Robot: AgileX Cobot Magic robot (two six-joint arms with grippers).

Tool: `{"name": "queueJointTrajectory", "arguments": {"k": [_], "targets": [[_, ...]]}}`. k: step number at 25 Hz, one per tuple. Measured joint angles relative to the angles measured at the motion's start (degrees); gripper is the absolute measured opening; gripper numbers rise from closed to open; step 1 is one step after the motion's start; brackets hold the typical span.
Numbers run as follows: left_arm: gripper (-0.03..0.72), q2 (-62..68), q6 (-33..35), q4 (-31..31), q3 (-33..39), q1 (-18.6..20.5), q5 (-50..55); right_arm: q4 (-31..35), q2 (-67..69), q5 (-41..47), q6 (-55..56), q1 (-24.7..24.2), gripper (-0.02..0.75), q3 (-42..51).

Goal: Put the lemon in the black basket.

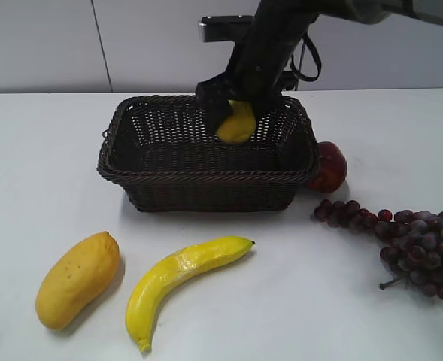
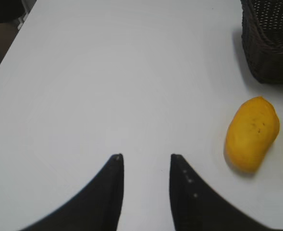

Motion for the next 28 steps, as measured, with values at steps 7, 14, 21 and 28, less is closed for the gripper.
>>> {"name": "queueJointTrajectory", "arguments": {"k": [7, 14, 21, 28], "targets": [[0.239, 0.0, 0.0, 0.0, 0.0, 0.0, 0.0, 0.5, 0.6, 4.8, -0.9, 0.1, 0.625, -2.0], [0.239, 0.0, 0.0, 0.0, 0.0, 0.0, 0.0, -5.7, 0.2, 12.6, -0.9, -1.5, 0.603, -10.9], [0.239, 0.0, 0.0, 0.0, 0.0, 0.0, 0.0, -9.6, -7.2, 13.0, -0.8, -8.8, 0.594, -10.3], [0.239, 0.0, 0.0, 0.0, 0.0, 0.0, 0.0, -11.1, -17.8, 13.0, -0.7, -19.7, 0.593, 1.2]]}}
